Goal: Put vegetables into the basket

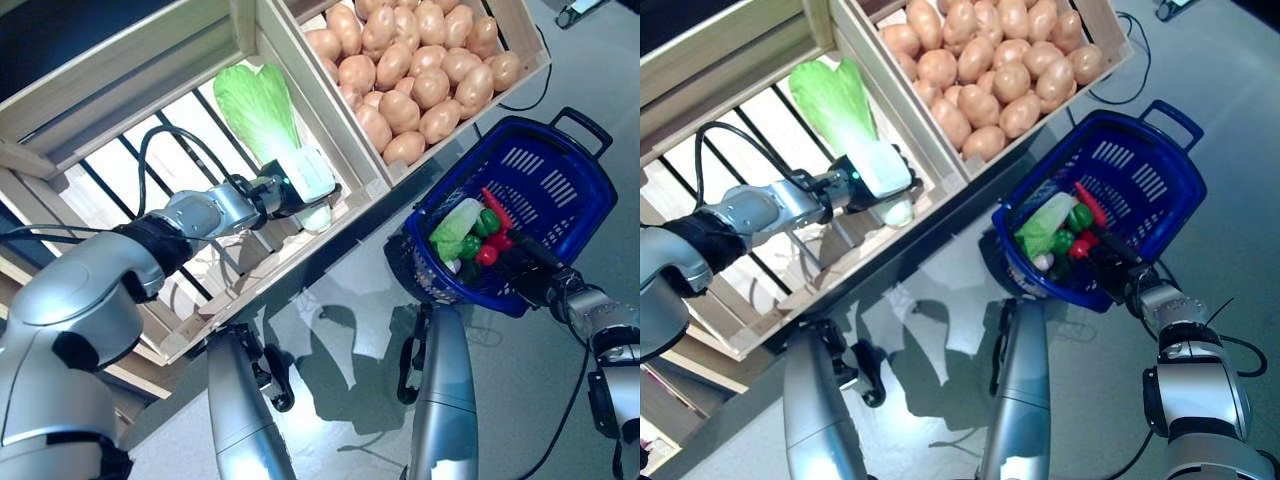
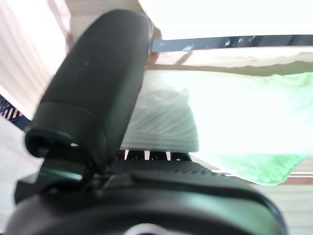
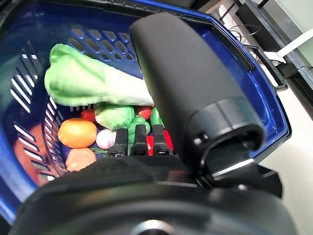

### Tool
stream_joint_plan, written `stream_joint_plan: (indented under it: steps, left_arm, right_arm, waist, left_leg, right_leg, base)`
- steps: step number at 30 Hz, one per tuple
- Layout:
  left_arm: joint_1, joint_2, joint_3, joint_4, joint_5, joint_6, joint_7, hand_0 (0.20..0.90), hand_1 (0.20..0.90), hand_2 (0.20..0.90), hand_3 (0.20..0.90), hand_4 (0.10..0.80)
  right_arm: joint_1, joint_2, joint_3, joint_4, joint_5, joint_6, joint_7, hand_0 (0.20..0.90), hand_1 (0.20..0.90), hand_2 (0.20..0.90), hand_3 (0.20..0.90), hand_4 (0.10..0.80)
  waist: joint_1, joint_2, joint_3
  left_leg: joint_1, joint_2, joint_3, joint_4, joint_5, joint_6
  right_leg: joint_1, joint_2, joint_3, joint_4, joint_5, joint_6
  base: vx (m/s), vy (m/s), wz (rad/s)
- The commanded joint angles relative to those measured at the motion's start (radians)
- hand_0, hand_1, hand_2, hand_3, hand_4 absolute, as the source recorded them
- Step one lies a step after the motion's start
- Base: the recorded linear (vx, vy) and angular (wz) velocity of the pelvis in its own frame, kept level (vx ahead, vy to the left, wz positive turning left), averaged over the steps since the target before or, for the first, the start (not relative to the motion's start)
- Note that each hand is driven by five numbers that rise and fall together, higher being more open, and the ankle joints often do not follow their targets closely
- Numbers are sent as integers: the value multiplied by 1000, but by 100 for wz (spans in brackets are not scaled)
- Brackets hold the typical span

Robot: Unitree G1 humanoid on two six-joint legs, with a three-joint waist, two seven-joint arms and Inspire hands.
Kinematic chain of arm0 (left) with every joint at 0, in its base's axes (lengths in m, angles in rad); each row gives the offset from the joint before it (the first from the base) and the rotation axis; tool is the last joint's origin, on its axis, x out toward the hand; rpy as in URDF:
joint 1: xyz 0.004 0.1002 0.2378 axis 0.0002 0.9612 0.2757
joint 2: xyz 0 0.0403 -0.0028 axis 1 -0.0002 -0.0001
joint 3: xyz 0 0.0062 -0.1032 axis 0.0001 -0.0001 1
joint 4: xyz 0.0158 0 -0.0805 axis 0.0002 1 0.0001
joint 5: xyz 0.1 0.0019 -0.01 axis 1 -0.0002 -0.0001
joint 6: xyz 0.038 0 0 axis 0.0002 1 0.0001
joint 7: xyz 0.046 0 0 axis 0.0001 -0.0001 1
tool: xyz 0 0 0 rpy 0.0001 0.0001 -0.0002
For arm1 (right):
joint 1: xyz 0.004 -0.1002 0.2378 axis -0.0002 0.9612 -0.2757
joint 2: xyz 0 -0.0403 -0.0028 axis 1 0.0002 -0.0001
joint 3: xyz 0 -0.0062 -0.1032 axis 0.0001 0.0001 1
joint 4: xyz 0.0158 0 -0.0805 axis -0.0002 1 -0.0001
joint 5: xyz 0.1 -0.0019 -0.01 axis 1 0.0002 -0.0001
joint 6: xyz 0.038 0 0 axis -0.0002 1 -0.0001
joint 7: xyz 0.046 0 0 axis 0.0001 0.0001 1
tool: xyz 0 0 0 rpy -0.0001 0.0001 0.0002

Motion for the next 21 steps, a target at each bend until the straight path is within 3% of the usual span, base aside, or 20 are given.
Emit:
stream_joint_plan:
  steps: [1, 7, 8, 9, 16, 21]
  left_arm:
    - [-129, 14, 24, 113, 15, 76, -41, 900, 900, 900, 900, 800]
    - [-115, 22, 37, 154, 2, 132, -170, 900, 900, 900, 900, 800]
    - [-110, 22, 36, 160, -13, 140, -190, 799, 799, 799, 799, 733]
    - [-101, 24, 40, 166, -25, 141, -196, 300, 300, 300, 300, 400]
    - [-54, 32, 101, 170, -121, 92, -102, 300, 300, 300, 300, 400]
    - [20, 59, 198, 167, -219, 8, 19, 300, 300, 300, 300, 400]
  right_arm:
    - [-4, 53, -71, -66, 64, -130, -7, 900, 900, 900, 900, 800]
    - [31, 87, -82, -236, 69, -190, -24, 900, 900, 900, 900, 800]
    - [32, 90, -78, -254, 64, -199, -32, 900, 900, 900, 900, 800]
    - [34, 95, -73, -278, 50, -210, -45, 900, 900, 900, 900, 800]
    - [53, 107, -56, -328, -67, -233, -11, 900, 900, 900, 900, 800]
    - [82, 128, -28, -407, -197, -335, 16, 900, 900, 900, 900, 800]
  waist:
    - [-31, -20, -30]
    - [-45, -27, -22]
    - [-46, -28, -23]
    - [-47, -28, -24]
    - [-44, -22, -49]
    - [-37, -22, -70]
  left_leg:
    - [25, 39, -52, -30, -105, -64]
    - [18, 52, -53, -27, -107, -63]
    - [18, 51, -54, -31, -108, -61]
    - [22, 51, -53, -37, -109, -58]
    - [116, 53, -18, -134, -94, -42]
    - [223, 66, 23, -239, -60, -43]
  right_leg:
    - [-53, -34, 14, -106, 153, 3]
    - [-60, -34, 20, -110, 157, 8]
    - [-60, -33, 20, -113, 157, 9]
    - [-56, -33, 18, -120, 157, 10]
    - [49, -30, -17, -214, 163, 12]
    - [170, -25, -45, -309, 179, 19]
  base:
    - [0, 0, 0]
    - [-30, 9, -7]
    - [-32, 11, -10]
    - [-27, 15, -4]
    - [19, 41, -3]
    - [43, 46, -6]
